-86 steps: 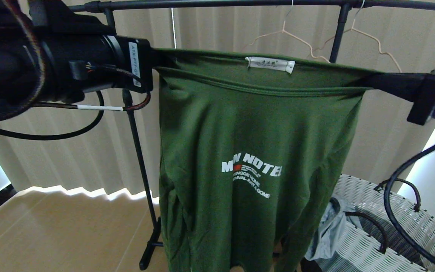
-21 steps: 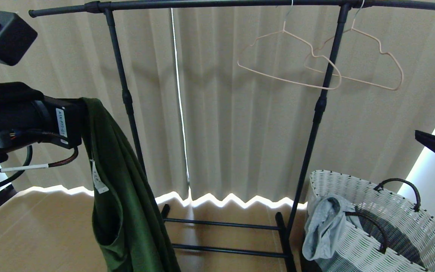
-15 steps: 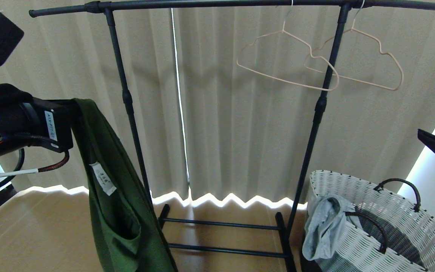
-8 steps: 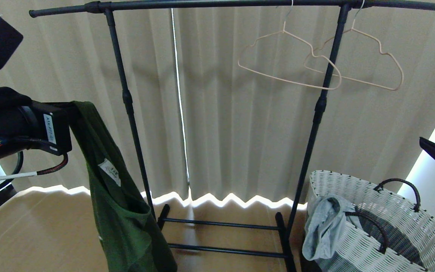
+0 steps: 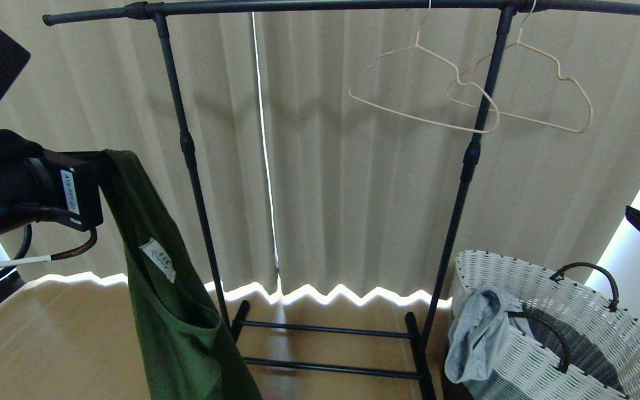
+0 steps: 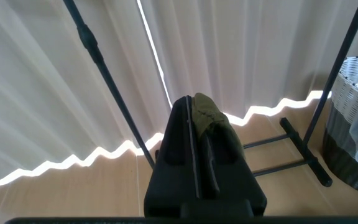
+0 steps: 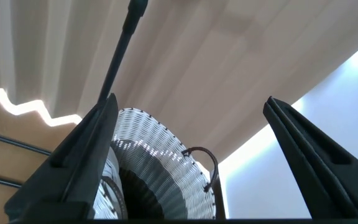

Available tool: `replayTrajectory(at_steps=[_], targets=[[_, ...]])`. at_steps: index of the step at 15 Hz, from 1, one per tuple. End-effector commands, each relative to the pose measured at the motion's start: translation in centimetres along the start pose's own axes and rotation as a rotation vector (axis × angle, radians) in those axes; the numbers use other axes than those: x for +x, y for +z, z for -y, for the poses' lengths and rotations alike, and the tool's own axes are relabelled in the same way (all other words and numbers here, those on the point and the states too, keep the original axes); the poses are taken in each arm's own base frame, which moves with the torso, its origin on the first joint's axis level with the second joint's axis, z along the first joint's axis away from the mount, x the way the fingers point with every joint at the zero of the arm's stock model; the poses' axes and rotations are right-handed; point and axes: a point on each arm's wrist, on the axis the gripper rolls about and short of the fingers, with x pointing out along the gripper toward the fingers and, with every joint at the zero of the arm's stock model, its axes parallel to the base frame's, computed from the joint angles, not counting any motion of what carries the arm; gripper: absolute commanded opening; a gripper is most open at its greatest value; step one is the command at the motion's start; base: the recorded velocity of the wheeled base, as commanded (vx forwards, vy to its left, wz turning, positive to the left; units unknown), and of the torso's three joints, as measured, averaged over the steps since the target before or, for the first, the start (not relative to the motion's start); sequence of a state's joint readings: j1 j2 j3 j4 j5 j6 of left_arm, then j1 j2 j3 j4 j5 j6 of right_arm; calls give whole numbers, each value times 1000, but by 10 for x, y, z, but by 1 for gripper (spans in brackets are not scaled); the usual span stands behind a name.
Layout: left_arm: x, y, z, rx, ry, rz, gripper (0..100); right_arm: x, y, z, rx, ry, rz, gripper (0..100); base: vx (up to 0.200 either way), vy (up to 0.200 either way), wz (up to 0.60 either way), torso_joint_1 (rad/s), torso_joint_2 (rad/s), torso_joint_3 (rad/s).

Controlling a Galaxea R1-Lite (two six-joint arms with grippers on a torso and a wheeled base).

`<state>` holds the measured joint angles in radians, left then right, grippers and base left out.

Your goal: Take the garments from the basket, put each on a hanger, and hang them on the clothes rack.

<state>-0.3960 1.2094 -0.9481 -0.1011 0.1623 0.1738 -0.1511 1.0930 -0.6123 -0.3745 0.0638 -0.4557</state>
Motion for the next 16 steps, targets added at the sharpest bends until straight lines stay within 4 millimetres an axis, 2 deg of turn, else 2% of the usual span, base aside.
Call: replayTrajectory(at_steps=[1,4,8,14,16], targets=[[0,0,0,0,0,-1,0,1,0,0,0,0,-1,100,0,0,0,0,0,0],[1,-5,2,5,-6,-18,0,0,0,0,0,4,-1,100,0,0,0,14,-40,-12],[-3,-4,1,6,-7,-7,0,1,-4,-2,1,11,-13,100,0,0,0,143,-185,-213],[-11,-7,1,40,-26,6,0,1,-4,-2,1,12,-11,100,0,0,0,116,-552,-257],[-16,-6,1,44,-58,22,0,1,-3,-1,1,11,-6,100,0,0,0,339,-476,-254]])
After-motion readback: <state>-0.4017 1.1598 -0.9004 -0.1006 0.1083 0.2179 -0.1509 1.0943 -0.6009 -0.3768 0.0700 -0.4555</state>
